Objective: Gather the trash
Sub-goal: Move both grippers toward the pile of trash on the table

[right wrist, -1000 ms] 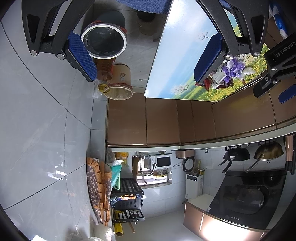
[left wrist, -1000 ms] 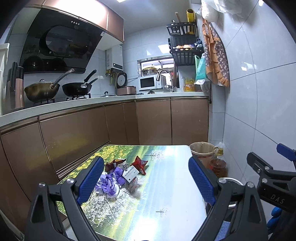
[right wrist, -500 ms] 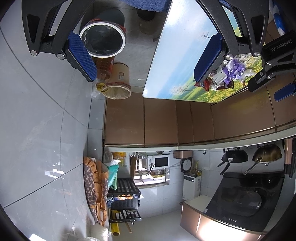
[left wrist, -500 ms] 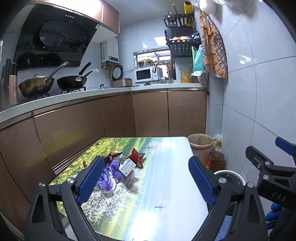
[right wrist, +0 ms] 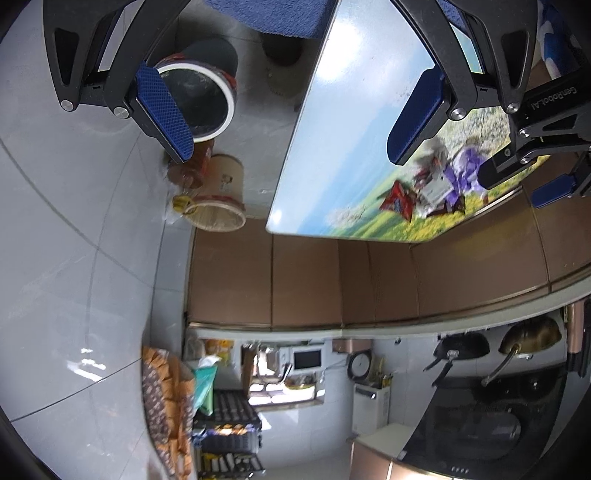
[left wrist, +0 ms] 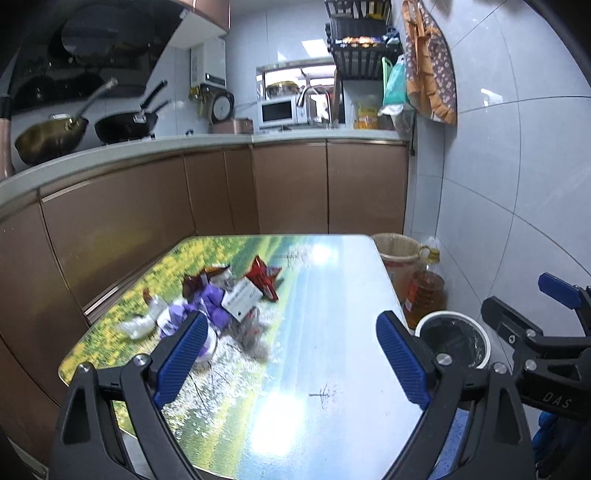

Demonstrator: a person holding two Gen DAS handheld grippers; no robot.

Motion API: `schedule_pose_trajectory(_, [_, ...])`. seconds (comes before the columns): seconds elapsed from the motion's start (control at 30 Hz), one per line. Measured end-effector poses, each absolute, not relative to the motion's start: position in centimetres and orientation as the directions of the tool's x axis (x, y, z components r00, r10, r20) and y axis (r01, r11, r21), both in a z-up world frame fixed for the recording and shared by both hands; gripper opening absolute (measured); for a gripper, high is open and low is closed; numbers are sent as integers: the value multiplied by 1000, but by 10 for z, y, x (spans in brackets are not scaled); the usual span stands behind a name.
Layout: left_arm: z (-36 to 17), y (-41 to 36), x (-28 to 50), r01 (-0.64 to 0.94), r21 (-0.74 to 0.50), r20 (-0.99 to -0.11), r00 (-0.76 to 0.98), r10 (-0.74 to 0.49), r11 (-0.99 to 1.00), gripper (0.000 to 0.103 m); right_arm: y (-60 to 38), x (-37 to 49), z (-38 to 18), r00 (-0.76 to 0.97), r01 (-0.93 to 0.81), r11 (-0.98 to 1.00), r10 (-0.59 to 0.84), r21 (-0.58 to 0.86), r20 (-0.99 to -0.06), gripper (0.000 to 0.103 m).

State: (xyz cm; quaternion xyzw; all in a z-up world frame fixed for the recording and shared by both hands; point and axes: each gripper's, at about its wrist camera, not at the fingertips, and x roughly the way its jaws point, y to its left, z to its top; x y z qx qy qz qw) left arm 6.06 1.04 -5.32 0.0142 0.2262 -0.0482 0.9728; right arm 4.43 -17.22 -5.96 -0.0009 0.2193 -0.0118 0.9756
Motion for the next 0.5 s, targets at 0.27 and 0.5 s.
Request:
schedule_pose_trajectory(0.27, [-86,59,85,68,-15,-519,852,-66,998,93,-153,78,-84,841,-61,998,45,-11,-540,103])
schedule_pose_trajectory(0.5, [-120,139,100,26,-106,-601,795,-85,994,92,-118,120,-101,749,-222,975,171,0,-640,90])
